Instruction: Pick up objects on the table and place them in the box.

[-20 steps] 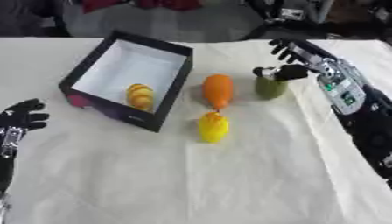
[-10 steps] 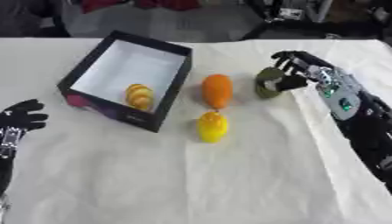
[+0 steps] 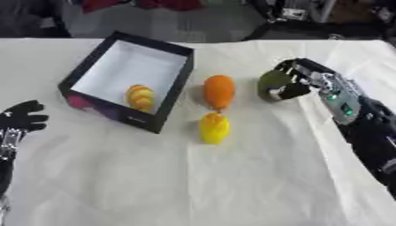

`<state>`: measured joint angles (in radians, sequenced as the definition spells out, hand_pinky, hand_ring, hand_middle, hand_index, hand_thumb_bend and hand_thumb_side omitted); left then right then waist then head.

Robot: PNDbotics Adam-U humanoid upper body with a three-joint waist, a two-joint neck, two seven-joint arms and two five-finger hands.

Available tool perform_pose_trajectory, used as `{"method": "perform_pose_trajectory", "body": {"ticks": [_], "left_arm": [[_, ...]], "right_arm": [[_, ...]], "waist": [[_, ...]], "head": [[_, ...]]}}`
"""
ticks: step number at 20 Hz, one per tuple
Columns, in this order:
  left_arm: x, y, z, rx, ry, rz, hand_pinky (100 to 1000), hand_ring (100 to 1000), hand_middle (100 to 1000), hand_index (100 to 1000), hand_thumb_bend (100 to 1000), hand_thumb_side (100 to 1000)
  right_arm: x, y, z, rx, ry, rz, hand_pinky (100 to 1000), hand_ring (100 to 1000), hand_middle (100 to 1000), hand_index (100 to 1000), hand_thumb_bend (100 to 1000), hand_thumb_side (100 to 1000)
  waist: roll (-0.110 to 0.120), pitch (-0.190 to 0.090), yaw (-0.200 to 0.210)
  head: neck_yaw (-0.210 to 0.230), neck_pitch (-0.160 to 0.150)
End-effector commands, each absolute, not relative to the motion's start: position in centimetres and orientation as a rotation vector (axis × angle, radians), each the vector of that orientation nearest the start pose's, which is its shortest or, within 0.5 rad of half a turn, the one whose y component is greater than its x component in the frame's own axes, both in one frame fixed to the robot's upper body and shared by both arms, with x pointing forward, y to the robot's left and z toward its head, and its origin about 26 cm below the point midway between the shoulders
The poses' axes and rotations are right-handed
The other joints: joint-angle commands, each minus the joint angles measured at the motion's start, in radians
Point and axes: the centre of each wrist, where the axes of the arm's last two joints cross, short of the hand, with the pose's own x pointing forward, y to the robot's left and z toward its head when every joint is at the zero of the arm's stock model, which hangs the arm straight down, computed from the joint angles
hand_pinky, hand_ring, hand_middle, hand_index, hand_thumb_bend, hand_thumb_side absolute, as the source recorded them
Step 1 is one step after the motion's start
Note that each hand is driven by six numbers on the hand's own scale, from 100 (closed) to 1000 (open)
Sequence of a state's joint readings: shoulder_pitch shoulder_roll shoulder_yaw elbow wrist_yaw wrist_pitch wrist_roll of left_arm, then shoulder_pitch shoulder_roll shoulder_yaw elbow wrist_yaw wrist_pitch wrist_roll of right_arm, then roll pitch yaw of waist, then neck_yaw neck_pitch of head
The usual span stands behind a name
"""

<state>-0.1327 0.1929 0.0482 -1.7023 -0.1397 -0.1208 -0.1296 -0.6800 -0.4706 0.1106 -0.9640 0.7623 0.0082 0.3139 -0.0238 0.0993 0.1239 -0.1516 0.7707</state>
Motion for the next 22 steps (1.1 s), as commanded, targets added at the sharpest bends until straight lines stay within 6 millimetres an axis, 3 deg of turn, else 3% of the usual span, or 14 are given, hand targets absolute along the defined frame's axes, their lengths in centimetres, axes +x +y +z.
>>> {"method": "perform_pose_trajectory", "body": {"ticks": [1, 2, 5, 8, 14, 18, 22], "left_arm": [[30.8, 28.6, 8.1, 0.200, -1.940, -0.409, 741, 723, 731, 825, 431, 893], [30.8, 28.6, 8.1, 0.200, -1.941, -0.409, 741, 723, 731, 825, 431, 893], [30.8, 28.6, 8.1, 0.199, -1.941, -0.409, 741, 723, 731, 825, 431, 893], [30.8, 28.6, 8.1, 0.199, -1.942, -0.409, 741, 724, 731, 825, 430, 893], [30.8, 28.5, 8.1, 0.196, -1.943, -0.409, 741, 724, 731, 825, 426, 897], [30.8, 28.5, 8.1, 0.194, -1.941, -0.409, 742, 725, 731, 825, 412, 906], [30.9, 28.3, 8.1, 0.183, -1.941, -0.414, 742, 725, 731, 825, 410, 908]], "right_arm": [[43.7, -34.1, 11.3, -0.838, -1.195, 1.172, 703, 653, 614, 761, 157, 118], [43.7, -34.1, 11.4, -0.851, -1.197, 1.170, 686, 604, 558, 697, 101, 100], [43.7, -34.1, 11.7, -0.905, -1.218, 1.155, 657, 533, 470, 591, 100, 100], [43.8, -33.8, 12.4, -0.976, -1.270, 1.114, 612, 448, 326, 433, 100, 100], [44.0, -31.9, 15.4, -1.009, -1.486, 0.976, 562, 400, 264, 378, 100, 100], [44.3, -28.9, 20.0, -0.971, -1.683, 0.975, 560, 404, 264, 379, 100, 100], [44.9, -24.6, 24.1, -0.853, -1.821, 1.041, 558, 409, 271, 386, 100, 100]], "waist": [[0.006, -0.019, 0.000], [0.006, -0.019, 0.000], [0.006, -0.020, 0.001], [0.006, -0.020, 0.002], [0.009, -0.019, 0.003], [0.014, -0.018, 0.008], [0.016, -0.018, 0.014]], "head": [[-0.003, -0.001], [-0.003, -0.001], [-0.003, -0.001], [-0.004, -0.001], [-0.005, -0.001], [-0.009, -0.001], [-0.016, -0.001]]}}
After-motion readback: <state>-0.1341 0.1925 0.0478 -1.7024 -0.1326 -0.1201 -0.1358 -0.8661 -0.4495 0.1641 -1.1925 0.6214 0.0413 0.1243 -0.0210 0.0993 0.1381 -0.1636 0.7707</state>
